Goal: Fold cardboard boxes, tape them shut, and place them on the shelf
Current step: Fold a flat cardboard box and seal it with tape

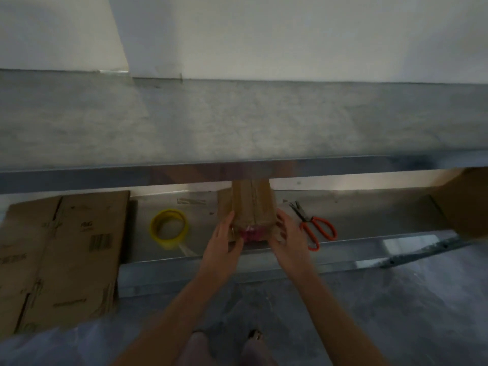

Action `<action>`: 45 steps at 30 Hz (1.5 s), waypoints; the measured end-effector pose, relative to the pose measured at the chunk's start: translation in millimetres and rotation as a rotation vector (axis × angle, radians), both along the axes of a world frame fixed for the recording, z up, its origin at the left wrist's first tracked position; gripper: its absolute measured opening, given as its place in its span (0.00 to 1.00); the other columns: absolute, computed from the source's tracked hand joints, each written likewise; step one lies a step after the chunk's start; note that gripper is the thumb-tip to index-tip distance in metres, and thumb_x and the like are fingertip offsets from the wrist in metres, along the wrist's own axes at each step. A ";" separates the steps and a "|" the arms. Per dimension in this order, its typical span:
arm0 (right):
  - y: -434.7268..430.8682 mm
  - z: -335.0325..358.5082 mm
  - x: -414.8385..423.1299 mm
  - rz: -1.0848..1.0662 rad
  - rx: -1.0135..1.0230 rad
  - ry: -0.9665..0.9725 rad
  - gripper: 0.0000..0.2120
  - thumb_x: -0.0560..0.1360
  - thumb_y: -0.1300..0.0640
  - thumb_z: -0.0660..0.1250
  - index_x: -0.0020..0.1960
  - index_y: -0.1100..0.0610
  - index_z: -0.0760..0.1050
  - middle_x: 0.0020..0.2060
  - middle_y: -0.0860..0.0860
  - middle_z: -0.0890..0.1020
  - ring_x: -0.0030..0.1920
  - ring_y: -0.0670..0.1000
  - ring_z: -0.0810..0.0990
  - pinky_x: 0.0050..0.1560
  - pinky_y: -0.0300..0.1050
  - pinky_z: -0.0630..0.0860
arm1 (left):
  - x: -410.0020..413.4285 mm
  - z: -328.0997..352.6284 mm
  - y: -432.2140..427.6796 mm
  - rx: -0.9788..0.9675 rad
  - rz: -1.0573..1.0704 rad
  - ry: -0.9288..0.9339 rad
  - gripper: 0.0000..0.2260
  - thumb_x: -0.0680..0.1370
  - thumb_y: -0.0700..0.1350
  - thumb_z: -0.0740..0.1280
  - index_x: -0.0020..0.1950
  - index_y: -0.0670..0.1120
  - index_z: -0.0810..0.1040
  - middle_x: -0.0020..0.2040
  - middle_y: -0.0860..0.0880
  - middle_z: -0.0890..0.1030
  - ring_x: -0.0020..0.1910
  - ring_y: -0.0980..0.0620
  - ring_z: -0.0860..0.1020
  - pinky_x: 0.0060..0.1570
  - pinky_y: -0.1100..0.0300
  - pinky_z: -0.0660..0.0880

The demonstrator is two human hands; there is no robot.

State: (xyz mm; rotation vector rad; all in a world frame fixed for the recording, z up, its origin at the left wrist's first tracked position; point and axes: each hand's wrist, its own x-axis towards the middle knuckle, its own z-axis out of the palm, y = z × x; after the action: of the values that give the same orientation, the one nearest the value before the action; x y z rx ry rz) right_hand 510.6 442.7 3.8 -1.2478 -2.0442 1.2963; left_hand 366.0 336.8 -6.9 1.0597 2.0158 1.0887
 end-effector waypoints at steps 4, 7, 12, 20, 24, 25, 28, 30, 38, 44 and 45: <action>20.3 0.0 4.7 0.077 -0.114 0.059 0.27 0.76 0.63 0.70 0.67 0.42 0.66 0.55 0.37 0.77 0.55 0.39 0.79 0.52 0.27 0.74 | 1.0 -4.2 11.6 0.053 0.095 0.037 0.23 0.74 0.61 0.65 0.69 0.62 0.68 0.64 0.52 0.71 0.62 0.53 0.74 0.65 0.53 0.72; 34.1 -9.2 6.5 0.131 -0.046 0.010 0.29 0.73 0.56 0.74 0.71 0.46 0.68 0.57 0.39 0.80 0.56 0.38 0.80 0.56 0.34 0.77 | 1.8 -5.6 22.6 0.058 0.112 0.113 0.20 0.73 0.52 0.72 0.64 0.54 0.75 0.61 0.50 0.70 0.57 0.51 0.77 0.62 0.53 0.75; 40.1 -16.9 0.4 0.144 0.130 -0.055 0.27 0.73 0.51 0.74 0.69 0.51 0.71 0.57 0.47 0.82 0.54 0.42 0.80 0.56 0.38 0.78 | -2.7 -13.3 35.6 -0.010 0.082 0.192 0.18 0.72 0.47 0.74 0.60 0.49 0.76 0.67 0.49 0.68 0.58 0.48 0.76 0.60 0.50 0.76; 46.7 -24.9 6.2 0.155 0.071 -0.007 0.28 0.73 0.59 0.74 0.71 0.50 0.70 0.58 0.48 0.81 0.56 0.44 0.81 0.58 0.47 0.80 | -21.4 -6.1 35.1 0.005 -0.027 0.142 0.18 0.71 0.46 0.75 0.60 0.55 0.78 0.66 0.51 0.70 0.62 0.52 0.75 0.66 0.53 0.71; 49.5 -29.0 3.9 0.147 0.034 -0.001 0.29 0.72 0.63 0.73 0.71 0.51 0.69 0.59 0.49 0.80 0.57 0.48 0.81 0.58 0.51 0.80 | -21.5 -6.8 40.3 -0.026 -0.045 0.220 0.20 0.72 0.44 0.75 0.62 0.49 0.78 0.68 0.45 0.70 0.67 0.48 0.71 0.68 0.51 0.68; 51.3 -26.0 5.9 0.179 -0.017 0.001 0.31 0.72 0.63 0.74 0.72 0.51 0.68 0.61 0.49 0.79 0.58 0.48 0.81 0.59 0.52 0.80 | -24.2 -3.2 39.6 -0.049 -0.101 0.228 0.22 0.71 0.45 0.75 0.64 0.50 0.76 0.70 0.46 0.68 0.69 0.49 0.69 0.70 0.55 0.65; 64.9 -11.1 19.2 0.346 -0.135 -0.064 0.34 0.72 0.72 0.71 0.74 0.55 0.64 0.61 0.46 0.76 0.59 0.41 0.79 0.58 0.40 0.78 | -42.5 9.1 33.0 -0.055 -0.360 0.277 0.25 0.71 0.43 0.75 0.68 0.49 0.73 0.70 0.53 0.62 0.70 0.58 0.61 0.65 0.77 0.55; 77.1 -0.2 23.8 0.430 -0.135 -0.104 0.32 0.73 0.75 0.68 0.73 0.59 0.65 0.58 0.46 0.75 0.53 0.30 0.78 0.52 0.30 0.76 | -53.9 13.5 32.6 -0.065 -0.444 0.310 0.26 0.72 0.39 0.73 0.68 0.50 0.72 0.67 0.58 0.60 0.67 0.63 0.59 0.62 0.79 0.56; 73.4 -4.8 6.6 0.373 0.085 -0.136 0.30 0.70 0.61 0.77 0.69 0.51 0.72 0.57 0.47 0.80 0.53 0.41 0.80 0.59 0.46 0.79 | -53.0 1.2 41.5 -0.077 -0.321 0.283 0.29 0.72 0.45 0.74 0.71 0.56 0.69 0.70 0.47 0.68 0.67 0.54 0.68 0.70 0.58 0.65; 62.1 -7.2 9.7 0.302 0.112 -0.159 0.30 0.72 0.58 0.76 0.71 0.48 0.71 0.61 0.47 0.79 0.57 0.44 0.79 0.61 0.39 0.76 | -41.9 -9.2 38.9 -0.157 -0.352 0.393 0.32 0.75 0.49 0.70 0.76 0.56 0.59 0.76 0.46 0.59 0.73 0.47 0.63 0.72 0.55 0.61; 60.8 -8.7 8.6 0.293 0.130 -0.161 0.29 0.72 0.58 0.75 0.71 0.49 0.70 0.62 0.49 0.79 0.58 0.46 0.79 0.62 0.40 0.76 | -39.9 -11.2 41.2 -0.182 -0.335 0.414 0.33 0.75 0.50 0.69 0.76 0.56 0.59 0.77 0.46 0.59 0.73 0.46 0.63 0.72 0.55 0.61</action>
State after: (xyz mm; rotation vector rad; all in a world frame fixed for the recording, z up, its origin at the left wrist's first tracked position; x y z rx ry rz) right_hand 519.1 503.5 -4.8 -1.0546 -2.4575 1.1922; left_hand 326.1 378.0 -18.1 1.5504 2.0898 0.5324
